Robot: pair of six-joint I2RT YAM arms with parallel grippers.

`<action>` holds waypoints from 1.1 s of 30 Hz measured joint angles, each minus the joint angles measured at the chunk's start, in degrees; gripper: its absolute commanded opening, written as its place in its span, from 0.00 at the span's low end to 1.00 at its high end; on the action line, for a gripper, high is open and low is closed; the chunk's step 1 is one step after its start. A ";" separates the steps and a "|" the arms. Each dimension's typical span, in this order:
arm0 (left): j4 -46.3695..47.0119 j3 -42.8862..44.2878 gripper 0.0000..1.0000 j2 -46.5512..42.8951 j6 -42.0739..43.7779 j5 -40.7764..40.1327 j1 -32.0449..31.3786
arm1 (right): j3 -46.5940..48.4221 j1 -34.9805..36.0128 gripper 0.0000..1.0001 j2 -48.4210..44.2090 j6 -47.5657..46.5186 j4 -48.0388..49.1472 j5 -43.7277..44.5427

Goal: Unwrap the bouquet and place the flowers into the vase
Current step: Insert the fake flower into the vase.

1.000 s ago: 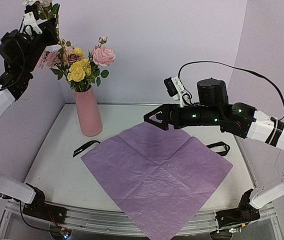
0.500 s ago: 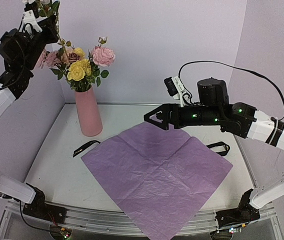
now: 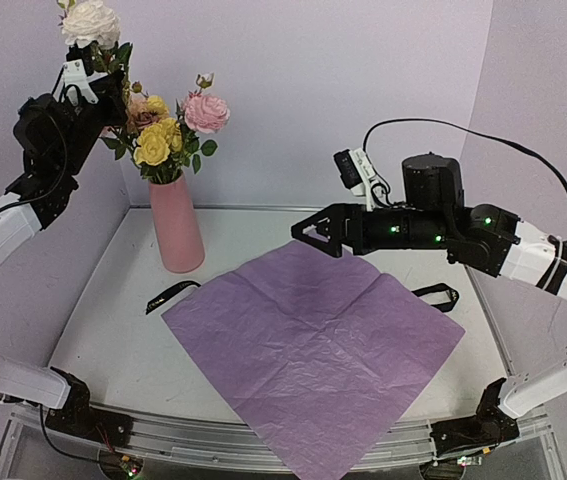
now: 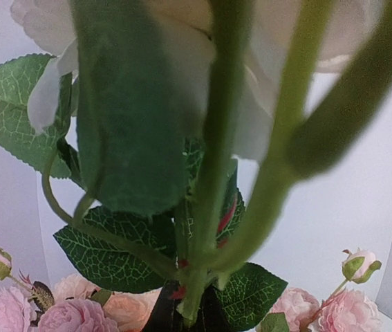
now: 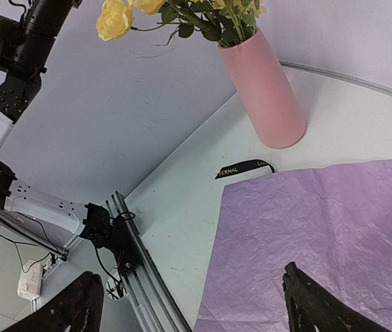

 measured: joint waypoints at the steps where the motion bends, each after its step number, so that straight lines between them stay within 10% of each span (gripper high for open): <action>1: 0.00 -0.61 0.00 -0.37 -0.09 0.00 0.00 | 0.00 0.00 0.91 -0.07 0.04 -0.09 -0.02; 24: 2.13 -8.61 0.00 0.11 -4.02 -1.10 0.13 | -0.19 0.00 0.91 -1.95 0.56 -1.30 0.10; 33: 2.17 -9.53 0.40 1.24 -6.88 -1.24 0.15 | -0.33 0.00 0.91 -2.03 0.54 -1.40 0.24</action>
